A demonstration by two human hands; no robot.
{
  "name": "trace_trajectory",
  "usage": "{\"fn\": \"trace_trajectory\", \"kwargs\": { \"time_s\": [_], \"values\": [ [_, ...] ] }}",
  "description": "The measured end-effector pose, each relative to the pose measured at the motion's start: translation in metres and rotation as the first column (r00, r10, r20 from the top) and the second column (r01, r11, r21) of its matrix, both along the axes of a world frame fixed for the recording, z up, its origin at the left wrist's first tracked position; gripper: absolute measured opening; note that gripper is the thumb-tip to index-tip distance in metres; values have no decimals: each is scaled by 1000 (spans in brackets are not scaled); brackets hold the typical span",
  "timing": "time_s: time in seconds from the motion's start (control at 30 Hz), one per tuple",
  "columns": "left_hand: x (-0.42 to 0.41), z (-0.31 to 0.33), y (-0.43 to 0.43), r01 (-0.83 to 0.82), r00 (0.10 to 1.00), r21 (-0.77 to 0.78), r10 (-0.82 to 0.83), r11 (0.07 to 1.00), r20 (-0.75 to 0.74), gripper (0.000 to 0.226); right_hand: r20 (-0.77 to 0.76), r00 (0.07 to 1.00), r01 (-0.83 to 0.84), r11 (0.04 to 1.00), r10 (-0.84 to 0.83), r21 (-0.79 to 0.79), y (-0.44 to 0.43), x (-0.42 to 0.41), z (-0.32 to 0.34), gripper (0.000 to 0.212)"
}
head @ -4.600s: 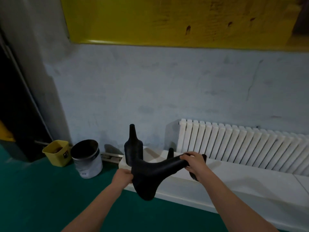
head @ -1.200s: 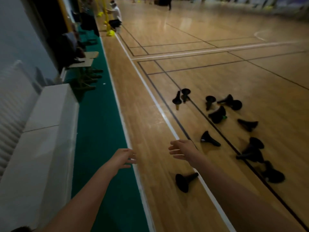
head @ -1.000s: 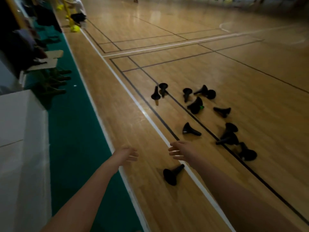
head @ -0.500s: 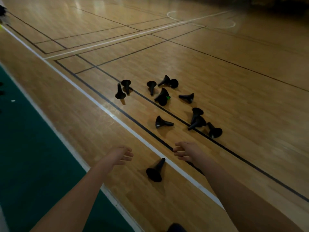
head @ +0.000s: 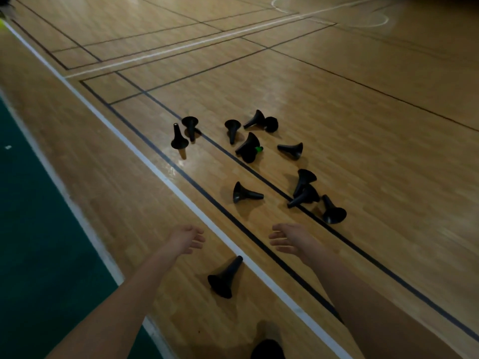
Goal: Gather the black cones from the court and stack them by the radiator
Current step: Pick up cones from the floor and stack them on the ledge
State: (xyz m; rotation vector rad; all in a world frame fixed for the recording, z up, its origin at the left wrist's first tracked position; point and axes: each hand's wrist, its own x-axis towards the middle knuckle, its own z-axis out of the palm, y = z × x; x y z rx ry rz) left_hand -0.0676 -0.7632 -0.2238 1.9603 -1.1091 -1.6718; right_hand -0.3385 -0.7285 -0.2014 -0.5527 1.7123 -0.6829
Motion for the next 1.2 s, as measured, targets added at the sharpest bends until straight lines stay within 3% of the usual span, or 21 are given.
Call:
{"fn": "trace_trajectory", "kwargs": {
  "time_s": [0.2,0.4,0.5,0.93,1.2],
  "values": [
    [-39,-49,-24,-133,988,64,128,989,83,24,-37,990,-133,989,135,64,-58,-46,-44,26],
    [-42,-109,-33,-151,984,149,134,977,114,24,-74,974,-203,971,213,129,-102,-53,-117,21],
    [-37,-163,-40,-142,983,183,117,973,144,24,-91,959,-250,952,269,179,-124,-48,-176,13],
    [-32,-409,-51,-123,977,325,57,938,204,25,-86,919,-351,897,385,268,-171,-30,-441,20],
    [-52,-589,-47,-173,959,326,84,929,269,19,-81,806,-541,786,586,299,-178,-9,-626,54]
  ]
}}
